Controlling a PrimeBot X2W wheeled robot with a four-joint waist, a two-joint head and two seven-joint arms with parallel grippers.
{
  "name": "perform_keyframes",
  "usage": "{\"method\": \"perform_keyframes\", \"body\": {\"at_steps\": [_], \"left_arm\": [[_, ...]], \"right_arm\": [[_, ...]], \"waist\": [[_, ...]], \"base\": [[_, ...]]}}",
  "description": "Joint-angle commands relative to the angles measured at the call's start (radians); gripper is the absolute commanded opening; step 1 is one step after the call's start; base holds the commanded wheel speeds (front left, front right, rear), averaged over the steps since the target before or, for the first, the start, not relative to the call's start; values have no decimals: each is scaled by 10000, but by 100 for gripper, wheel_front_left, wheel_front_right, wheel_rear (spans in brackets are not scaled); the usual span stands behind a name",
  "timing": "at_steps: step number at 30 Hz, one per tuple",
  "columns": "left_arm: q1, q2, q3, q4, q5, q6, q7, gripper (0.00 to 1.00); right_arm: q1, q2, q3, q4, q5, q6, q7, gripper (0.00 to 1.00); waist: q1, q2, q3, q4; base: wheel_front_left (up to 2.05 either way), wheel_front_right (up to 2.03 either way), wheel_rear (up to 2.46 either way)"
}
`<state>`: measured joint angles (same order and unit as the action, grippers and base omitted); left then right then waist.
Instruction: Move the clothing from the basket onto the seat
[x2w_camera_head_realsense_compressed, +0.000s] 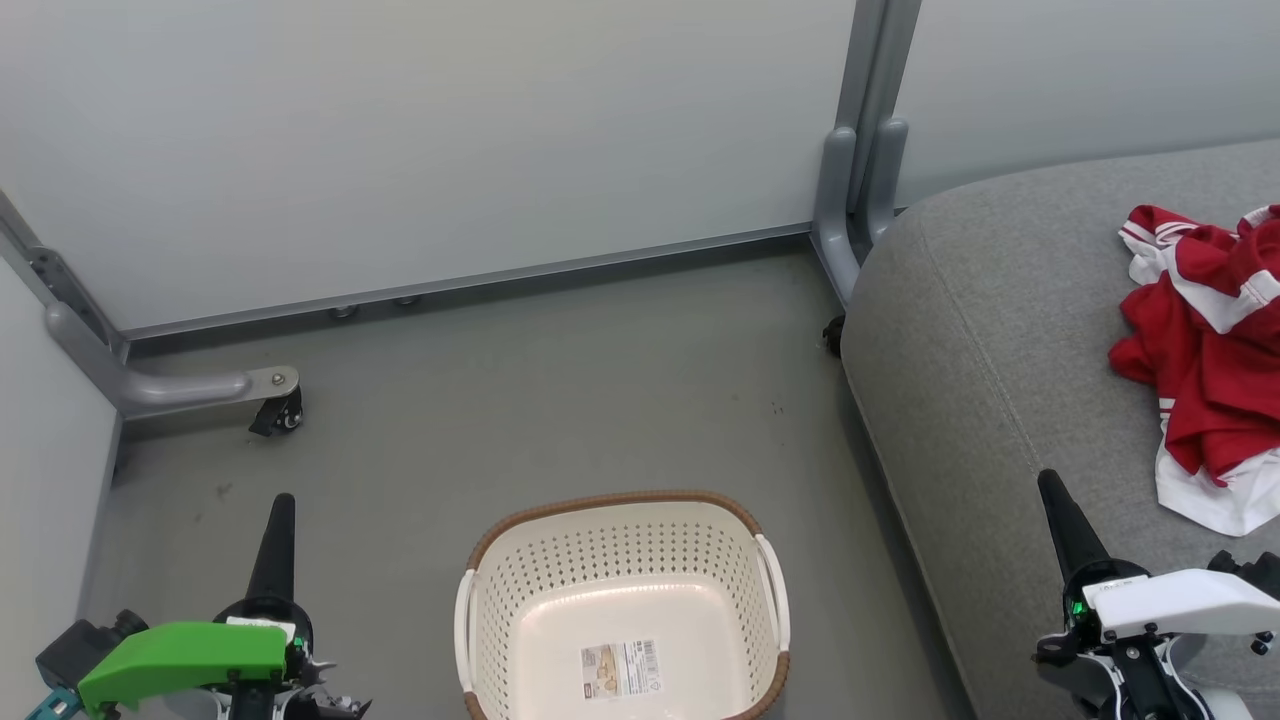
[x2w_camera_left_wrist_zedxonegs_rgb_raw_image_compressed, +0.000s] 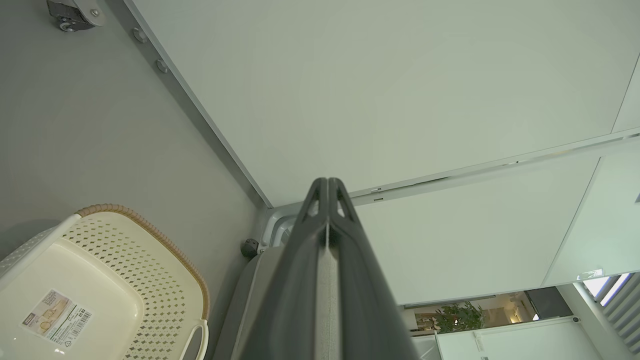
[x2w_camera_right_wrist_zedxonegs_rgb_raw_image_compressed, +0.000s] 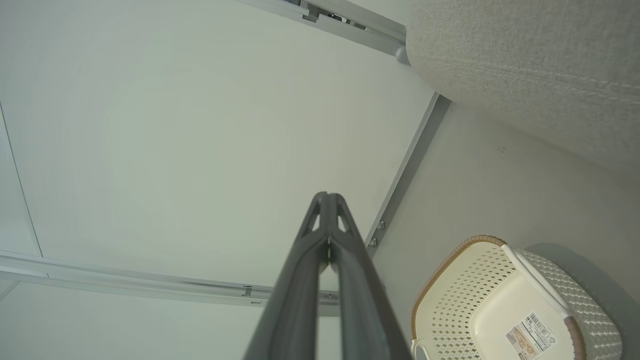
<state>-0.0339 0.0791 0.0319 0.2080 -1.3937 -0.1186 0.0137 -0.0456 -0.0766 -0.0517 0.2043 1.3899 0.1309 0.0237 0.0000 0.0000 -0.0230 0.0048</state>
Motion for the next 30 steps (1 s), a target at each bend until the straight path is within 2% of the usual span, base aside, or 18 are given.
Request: {"method": "perform_keyframes", "body": {"at_steps": [1,30], "left_arm": [[-273,68,68,10,-265,-50,53,0],[-781,2,441,347,-2354,-137,681,0]], "right_arm": [[-187,-25,-58,17,246,-1,61,0],[-648,54,-347,386,2319,-1,667,0]], "waist": [[0,0,12,-3],[0,0,237,-43]], "base": [[0,0,0],[0,0,0]]}}
